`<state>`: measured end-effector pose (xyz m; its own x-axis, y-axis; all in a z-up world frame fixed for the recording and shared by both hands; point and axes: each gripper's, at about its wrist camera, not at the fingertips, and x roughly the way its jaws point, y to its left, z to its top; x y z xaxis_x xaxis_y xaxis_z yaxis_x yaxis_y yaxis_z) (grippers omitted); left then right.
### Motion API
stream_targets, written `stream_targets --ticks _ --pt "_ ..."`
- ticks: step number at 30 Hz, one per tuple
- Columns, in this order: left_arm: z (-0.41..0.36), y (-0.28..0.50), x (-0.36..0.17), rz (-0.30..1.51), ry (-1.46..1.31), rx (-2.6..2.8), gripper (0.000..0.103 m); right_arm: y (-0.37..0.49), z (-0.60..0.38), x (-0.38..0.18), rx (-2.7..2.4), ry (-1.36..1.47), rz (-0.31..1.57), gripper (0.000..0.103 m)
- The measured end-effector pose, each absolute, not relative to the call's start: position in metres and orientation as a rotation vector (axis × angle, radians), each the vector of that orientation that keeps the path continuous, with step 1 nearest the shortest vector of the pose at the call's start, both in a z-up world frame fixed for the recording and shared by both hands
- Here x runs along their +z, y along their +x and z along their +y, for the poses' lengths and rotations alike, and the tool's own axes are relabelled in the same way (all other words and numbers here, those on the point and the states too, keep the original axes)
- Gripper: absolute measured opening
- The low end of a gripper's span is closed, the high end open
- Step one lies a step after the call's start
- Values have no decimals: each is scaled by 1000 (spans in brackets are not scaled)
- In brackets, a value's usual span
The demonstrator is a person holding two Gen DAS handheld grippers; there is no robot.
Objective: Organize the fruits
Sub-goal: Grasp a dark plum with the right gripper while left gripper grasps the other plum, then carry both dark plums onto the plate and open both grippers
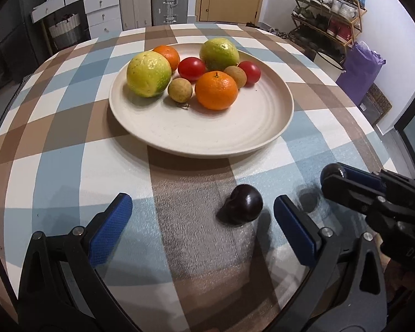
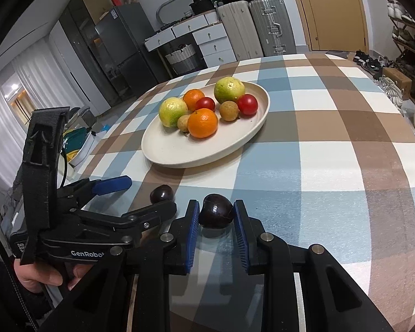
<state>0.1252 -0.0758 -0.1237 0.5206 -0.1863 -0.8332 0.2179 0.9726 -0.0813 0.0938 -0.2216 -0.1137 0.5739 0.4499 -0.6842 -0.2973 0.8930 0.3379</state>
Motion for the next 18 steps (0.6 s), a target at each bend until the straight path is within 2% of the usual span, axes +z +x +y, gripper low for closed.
stream_targets --ticks 1,3,4,5,10,11,18 --pt "-76 125 -124 993 38 -240 100 94 -223 -114 439 198 853 25" --pt "-76 124 -122 977 42 -245 87 95 -226 -114 435 205 856 26" --pt "-75 124 -121 968 43 -252 77 96 -227 -114 432 207 859 25" --pt "-75 123 -120 959 39 -274 72 96 -228 -114 432 208 861 25" --pt "-74 123 -117 963 -11 -396 29 98 -229 -111 428 204 857 25" --pt "-75 123 -116 969 -16 -417 23 98 -229 -111 428 207 855 25" --pt "-71 121 -115 979 -46 -442 23 99 -224 -103 438 206 838 25"
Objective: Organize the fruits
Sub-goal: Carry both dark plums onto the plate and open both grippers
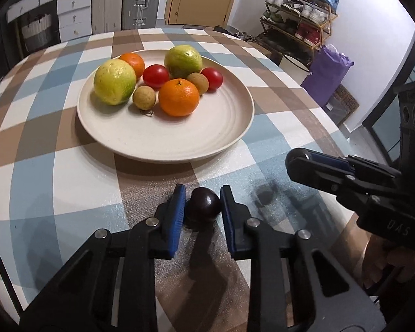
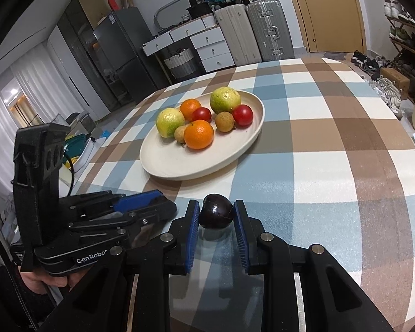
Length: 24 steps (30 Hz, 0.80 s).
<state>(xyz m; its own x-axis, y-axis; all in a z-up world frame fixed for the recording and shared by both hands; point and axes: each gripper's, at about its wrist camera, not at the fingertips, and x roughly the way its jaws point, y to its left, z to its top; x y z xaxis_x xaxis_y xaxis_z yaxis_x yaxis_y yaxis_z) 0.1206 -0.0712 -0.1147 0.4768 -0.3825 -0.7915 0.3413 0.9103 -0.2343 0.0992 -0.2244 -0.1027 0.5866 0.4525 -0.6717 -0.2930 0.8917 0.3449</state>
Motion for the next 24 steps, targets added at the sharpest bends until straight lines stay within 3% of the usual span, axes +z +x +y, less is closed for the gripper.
stream_targets --ticks 24 --pt "-38 154 -65 899 -155 -369 23 142 -197 -70 521 199 772 25"
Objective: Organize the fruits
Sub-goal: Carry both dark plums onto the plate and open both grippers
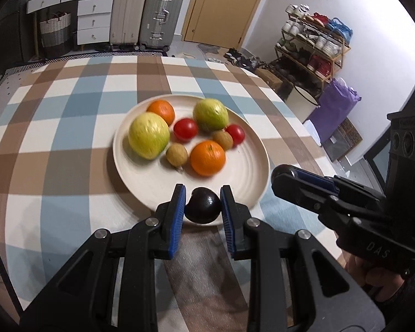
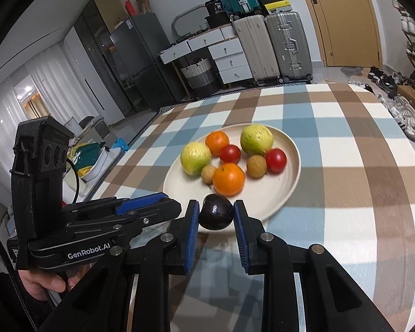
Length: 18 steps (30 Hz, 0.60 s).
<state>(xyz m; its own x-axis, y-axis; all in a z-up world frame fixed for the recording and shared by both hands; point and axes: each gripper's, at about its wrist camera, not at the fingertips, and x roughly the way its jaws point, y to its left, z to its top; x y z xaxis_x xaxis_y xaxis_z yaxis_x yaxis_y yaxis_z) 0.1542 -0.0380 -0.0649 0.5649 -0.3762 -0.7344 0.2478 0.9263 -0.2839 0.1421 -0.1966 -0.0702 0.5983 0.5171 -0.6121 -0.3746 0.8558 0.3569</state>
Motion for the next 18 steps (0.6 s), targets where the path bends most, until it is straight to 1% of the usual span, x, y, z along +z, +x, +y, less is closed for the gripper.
stream_targets --ticks 9,18 --pt "-33 178 -64 908 -167 -343 23 165 -192 -61 533 190 755 25" --pt "-37 196 -72 932 -160 -341 23 186 -195 -71 516 191 783 25"
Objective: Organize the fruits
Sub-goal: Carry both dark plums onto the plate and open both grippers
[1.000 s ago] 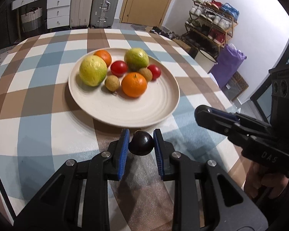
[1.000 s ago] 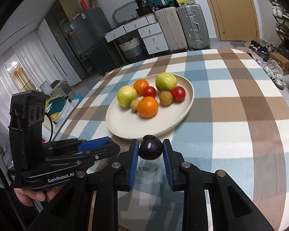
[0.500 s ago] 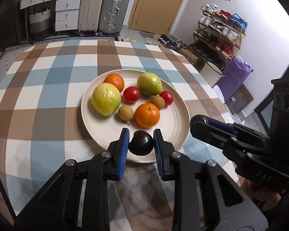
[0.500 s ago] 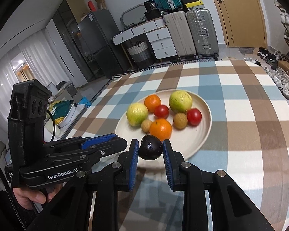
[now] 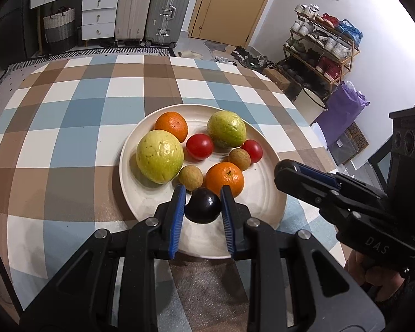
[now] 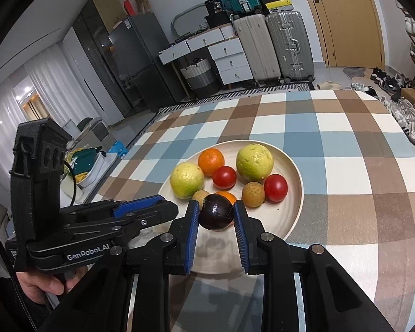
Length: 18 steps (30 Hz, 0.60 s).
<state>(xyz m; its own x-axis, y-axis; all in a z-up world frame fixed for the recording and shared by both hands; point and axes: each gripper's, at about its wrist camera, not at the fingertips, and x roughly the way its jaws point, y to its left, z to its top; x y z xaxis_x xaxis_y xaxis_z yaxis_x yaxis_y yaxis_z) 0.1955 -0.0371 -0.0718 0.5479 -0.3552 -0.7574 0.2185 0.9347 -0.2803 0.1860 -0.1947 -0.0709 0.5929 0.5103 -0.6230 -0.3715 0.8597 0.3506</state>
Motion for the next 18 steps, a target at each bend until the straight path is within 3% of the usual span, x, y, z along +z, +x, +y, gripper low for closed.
stream_targets --ticks 18 --pt "-46 213 -81 955 -147 -350 23 202 -195 -86 486 172 806 27"
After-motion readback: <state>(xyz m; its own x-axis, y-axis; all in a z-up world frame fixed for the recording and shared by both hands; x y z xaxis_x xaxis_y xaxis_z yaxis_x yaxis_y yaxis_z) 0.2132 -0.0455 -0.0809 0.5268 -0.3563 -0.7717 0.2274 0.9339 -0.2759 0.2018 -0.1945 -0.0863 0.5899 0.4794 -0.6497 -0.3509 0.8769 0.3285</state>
